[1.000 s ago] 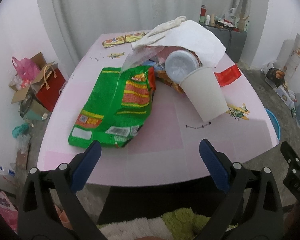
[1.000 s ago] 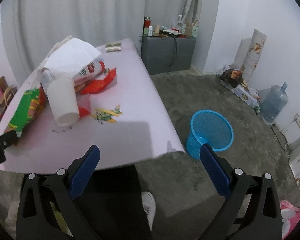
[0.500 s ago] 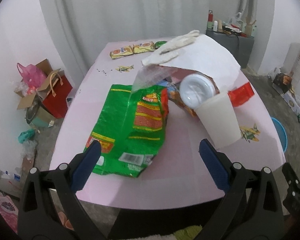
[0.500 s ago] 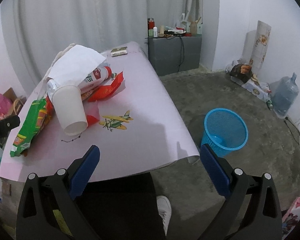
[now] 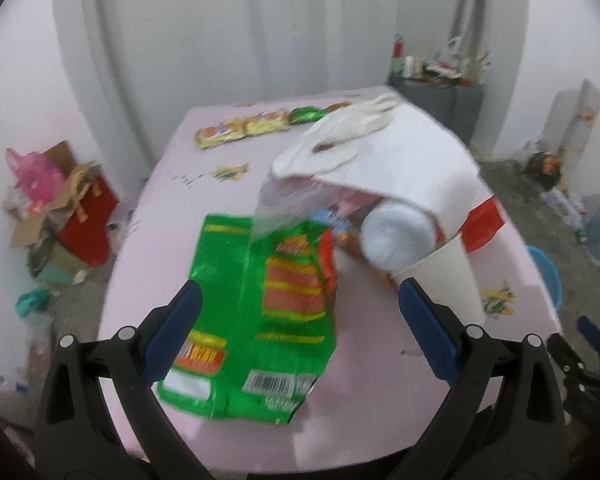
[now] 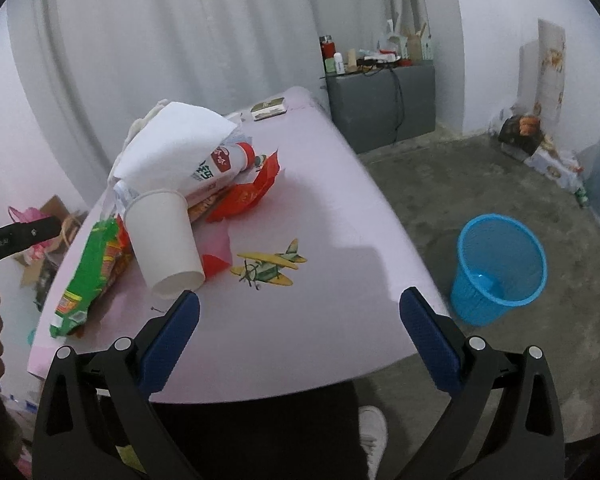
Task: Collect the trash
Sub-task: 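Grasp the white tissue with the left tool while the right tool grasps the white paper cup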
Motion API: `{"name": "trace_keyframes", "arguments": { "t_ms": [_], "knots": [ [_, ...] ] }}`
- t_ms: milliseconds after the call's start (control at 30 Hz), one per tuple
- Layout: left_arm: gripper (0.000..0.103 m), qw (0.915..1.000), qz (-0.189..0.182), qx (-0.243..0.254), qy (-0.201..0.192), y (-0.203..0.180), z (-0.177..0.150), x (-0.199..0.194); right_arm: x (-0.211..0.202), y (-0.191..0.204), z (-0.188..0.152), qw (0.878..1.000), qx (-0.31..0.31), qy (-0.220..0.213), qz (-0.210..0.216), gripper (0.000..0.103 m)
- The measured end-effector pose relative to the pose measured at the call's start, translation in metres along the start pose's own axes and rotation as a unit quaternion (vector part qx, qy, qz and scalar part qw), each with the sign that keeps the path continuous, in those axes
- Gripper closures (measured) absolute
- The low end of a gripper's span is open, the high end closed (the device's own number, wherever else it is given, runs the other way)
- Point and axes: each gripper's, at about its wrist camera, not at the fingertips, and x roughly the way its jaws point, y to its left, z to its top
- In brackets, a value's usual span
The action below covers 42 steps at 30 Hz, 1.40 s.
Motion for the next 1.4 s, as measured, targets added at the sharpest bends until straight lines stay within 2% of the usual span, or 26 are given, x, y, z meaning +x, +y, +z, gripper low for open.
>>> {"name": "trace_keyframes", "arguments": {
  "t_ms": [133,333,400,467,533,633,833,1000,1233,1300,1400],
  "knots": [
    [0.009,0.9972,-0.065,-0.013,-0.035,0.009,0.017,0.002,0.006,0.004,0.013,1.000,-0.003,-0.007,0.013,0.005],
    [0.009,0.9895,-0.135,-0.044,-0.029,0.015,0.058,0.022,0.020,0.011,0.038,0.999,-0.004,-0.014,0.041,0.005],
    [0.009,0.9884,-0.141,-0.046,-0.035,0.014,0.068,0.030,0.026,0.014,0.044,0.998,-0.001,-0.013,0.054,0.005],
    [0.009,0.9872,-0.152,-0.022,-0.041,0.006,0.078,0.041,0.029,0.018,0.048,0.998,-0.002,-0.012,0.064,0.005],
    [0.009,0.9877,-0.149,0.013,-0.045,-0.003,0.088,0.053,0.033,0.023,0.050,0.997,-0.004,-0.009,0.079,0.005],
    [0.009,0.9877,-0.148,0.038,-0.034,-0.008,0.102,0.079,0.038,0.028,0.050,0.996,-0.006,0.000,0.092,0.005],
    [0.039,0.9834,-0.150,0.103,-0.003,-0.016,0.113,0.123,0.048,0.038,0.050,0.995,-0.018,0.014,0.096,0.006],
    [0.071,0.9813,-0.175,0.078,0.019,-0.003,0.111,0.136,0.052,0.047,0.051,0.994,-0.026,0.015,0.106,0.006],
    [0.090,0.9732,-0.227,0.030,0.027,0.019,0.111,0.142,0.061,0.067,0.055,0.989,-0.046,0.031,0.137,0.010],
    [0.101,0.9722,-0.232,0.022,0.022,0.022,0.112,0.140,0.064,0.071,0.056,0.988,-0.051,0.036,0.140,0.011],
    [0.102,0.9723,-0.233,0.020,0.008,0.028,0.114,0.134,0.067,0.074,0.057,0.987,-0.053,0.046,0.141,0.014]
  ]
}}
